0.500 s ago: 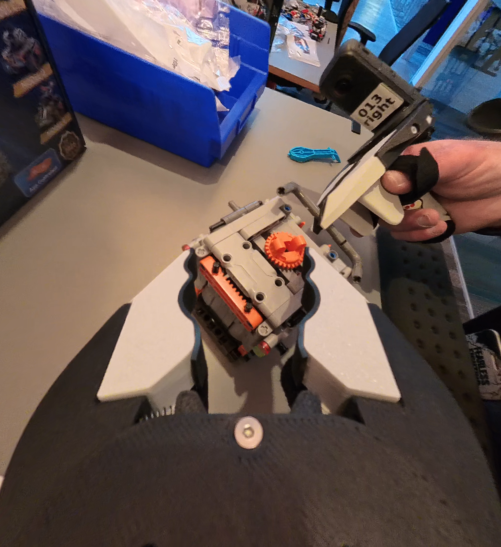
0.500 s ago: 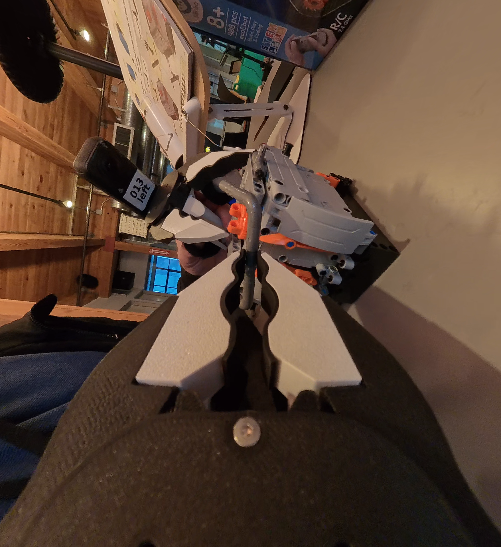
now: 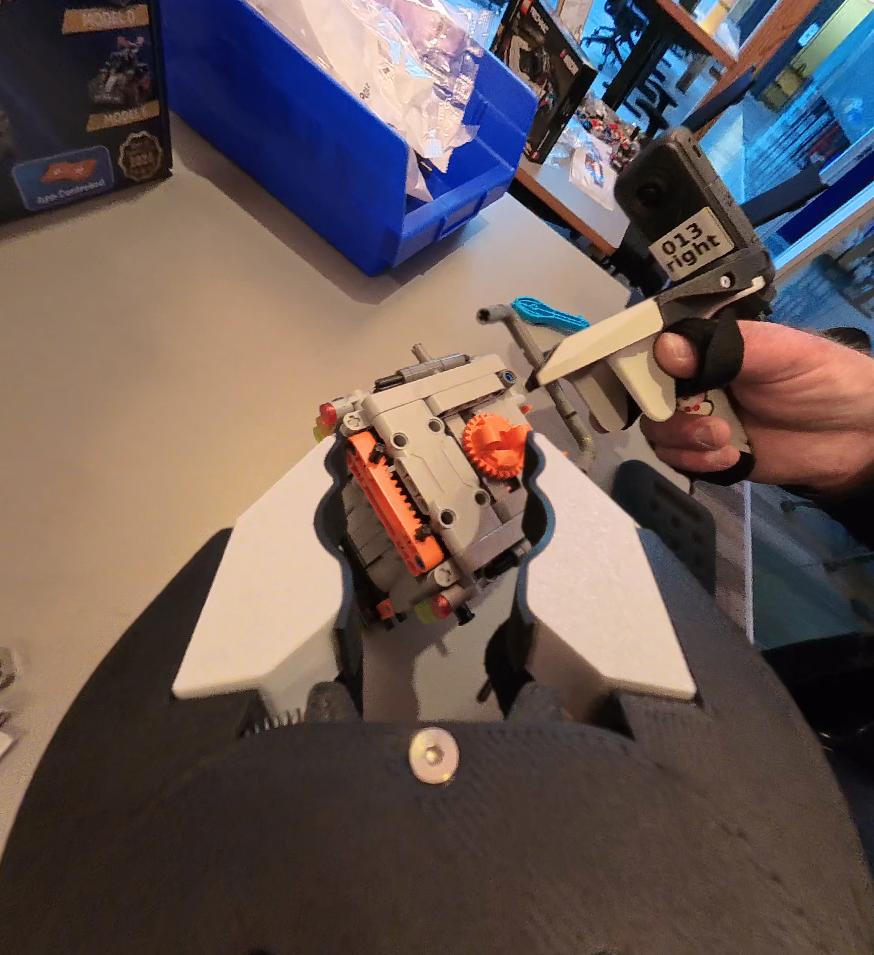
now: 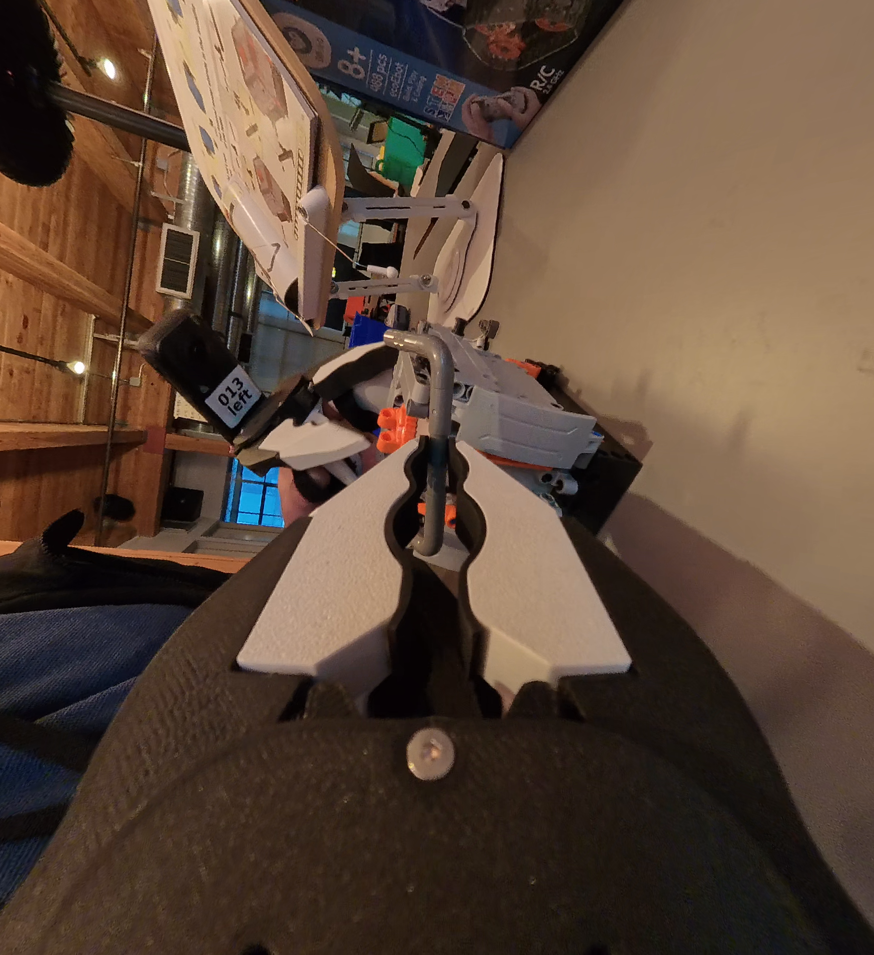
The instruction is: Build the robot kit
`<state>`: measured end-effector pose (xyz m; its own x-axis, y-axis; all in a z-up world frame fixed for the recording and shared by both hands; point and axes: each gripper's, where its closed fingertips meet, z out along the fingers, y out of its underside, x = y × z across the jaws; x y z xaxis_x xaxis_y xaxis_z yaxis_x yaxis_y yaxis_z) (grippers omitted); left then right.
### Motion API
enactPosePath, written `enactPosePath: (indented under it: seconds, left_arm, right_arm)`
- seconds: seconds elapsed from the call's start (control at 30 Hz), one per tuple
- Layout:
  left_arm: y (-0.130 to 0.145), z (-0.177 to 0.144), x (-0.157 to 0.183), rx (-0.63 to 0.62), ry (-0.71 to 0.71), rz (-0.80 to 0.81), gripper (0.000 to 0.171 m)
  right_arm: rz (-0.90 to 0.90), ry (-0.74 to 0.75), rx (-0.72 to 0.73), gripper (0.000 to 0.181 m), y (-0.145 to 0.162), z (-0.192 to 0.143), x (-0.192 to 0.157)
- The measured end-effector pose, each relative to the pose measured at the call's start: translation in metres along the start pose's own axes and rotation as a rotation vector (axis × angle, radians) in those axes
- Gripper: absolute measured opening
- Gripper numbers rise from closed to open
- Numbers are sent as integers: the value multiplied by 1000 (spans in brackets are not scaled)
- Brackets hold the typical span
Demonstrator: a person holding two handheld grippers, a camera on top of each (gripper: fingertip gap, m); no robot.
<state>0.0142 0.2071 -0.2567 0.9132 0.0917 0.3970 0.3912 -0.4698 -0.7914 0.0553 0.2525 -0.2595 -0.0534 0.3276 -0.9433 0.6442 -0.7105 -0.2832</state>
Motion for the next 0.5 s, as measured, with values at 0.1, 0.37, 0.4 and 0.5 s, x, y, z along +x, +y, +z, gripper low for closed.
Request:
enactPosePath:
  seconds: [0.1, 0.37, 0.4, 0.5]
  left_arm:
    - [-5, -8, 11, 38, 37, 55, 67]
    - [9, -15, 14, -105, 67, 412, 113]
    - [13, -12, 9, -125, 18, 466, 116]
    - [21, -7, 6, -152, 16, 484, 115]
  right_arm:
    - [-2, 14, -3, 4, 4, -5, 0]
    - [20, 42, 19, 4, 11, -3, -1]
    - [22, 46, 28, 4, 12, -2, -2]
    - [32, 53, 43, 4, 14, -1, -2]
